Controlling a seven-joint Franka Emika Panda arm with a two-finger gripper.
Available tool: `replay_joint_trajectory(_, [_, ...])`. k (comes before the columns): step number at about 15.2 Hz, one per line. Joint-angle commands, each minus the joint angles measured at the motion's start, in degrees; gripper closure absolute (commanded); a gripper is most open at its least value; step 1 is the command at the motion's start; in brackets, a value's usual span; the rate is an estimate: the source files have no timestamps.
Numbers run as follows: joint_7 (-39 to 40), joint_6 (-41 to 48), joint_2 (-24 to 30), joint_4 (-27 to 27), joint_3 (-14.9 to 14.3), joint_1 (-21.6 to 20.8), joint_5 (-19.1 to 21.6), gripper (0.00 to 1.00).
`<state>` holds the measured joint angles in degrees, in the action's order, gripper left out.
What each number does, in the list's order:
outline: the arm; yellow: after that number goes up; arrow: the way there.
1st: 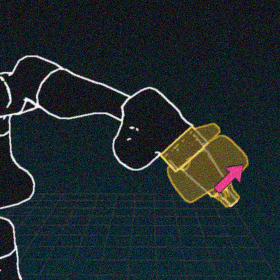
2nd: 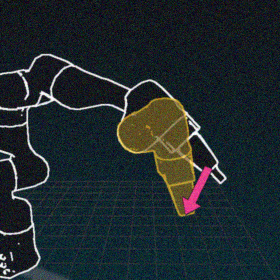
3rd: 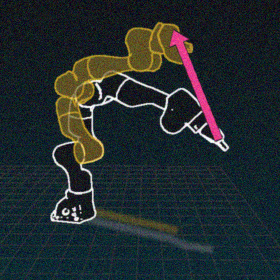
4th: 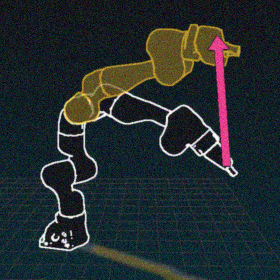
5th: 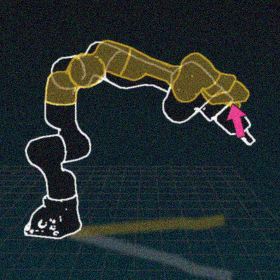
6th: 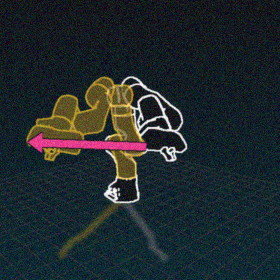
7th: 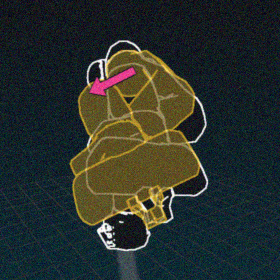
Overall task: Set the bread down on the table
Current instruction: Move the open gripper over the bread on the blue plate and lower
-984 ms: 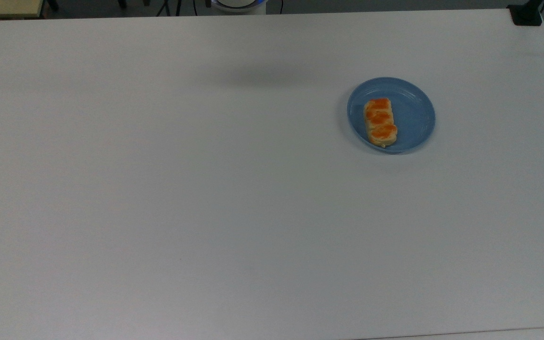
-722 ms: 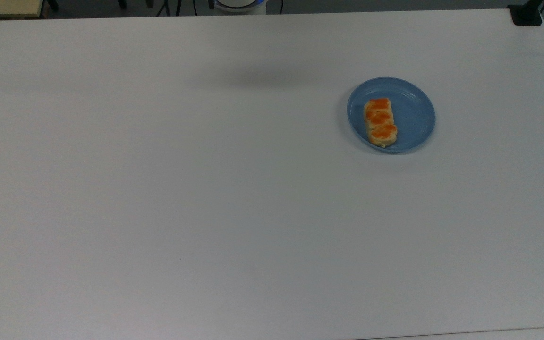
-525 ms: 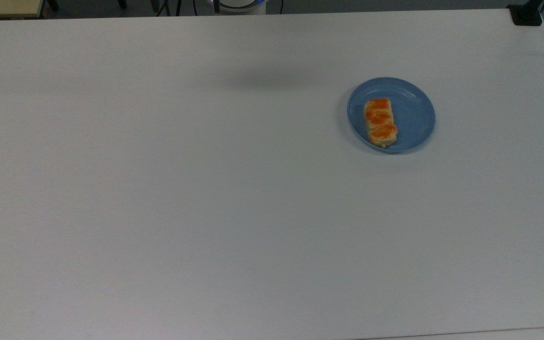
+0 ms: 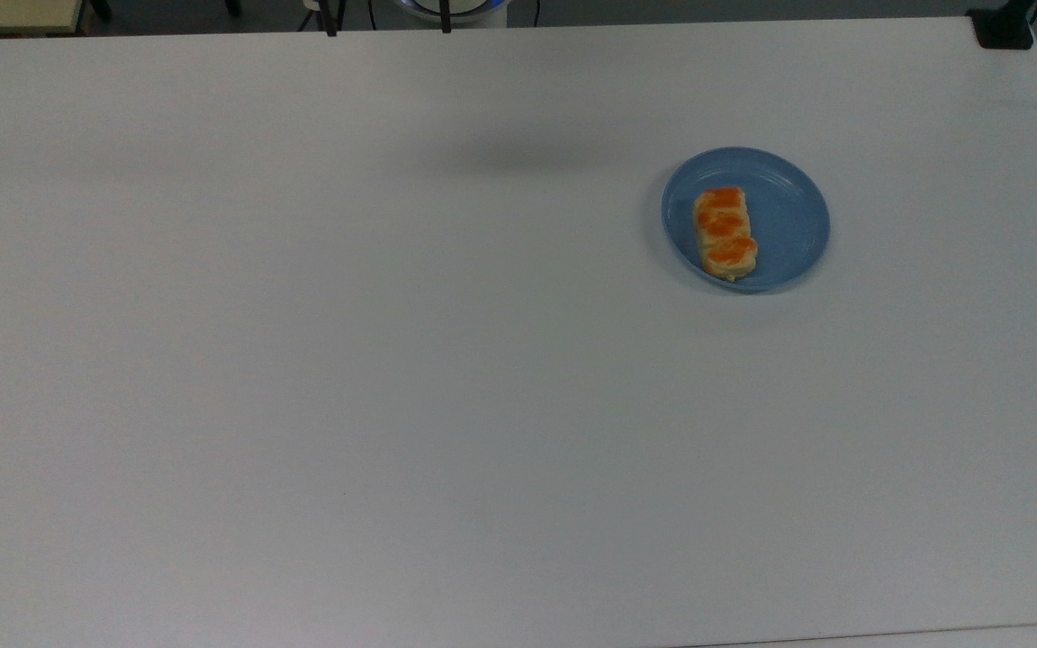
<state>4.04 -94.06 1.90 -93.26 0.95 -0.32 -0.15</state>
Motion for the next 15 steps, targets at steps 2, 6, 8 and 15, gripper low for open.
replay_joint_trajectory(2, [-4.89,-1.39,-1.72,-2.63,0.63,-5.37,0.85,0.0])
replay_joint_trajectory(6, [-14.57,-1.57,-4.88,-2.19,2.12,-10.65,4.1,0.0])
replay_joint_trajectory(8, [-18.17,-1.66,-7.42,-2.28,4.4,-12.93,4.64,0.0])
replay_joint_trajectory(15, [-31.01,-13.59,-18.23,-2.28,5.03,-22.43,2.45,0.01])
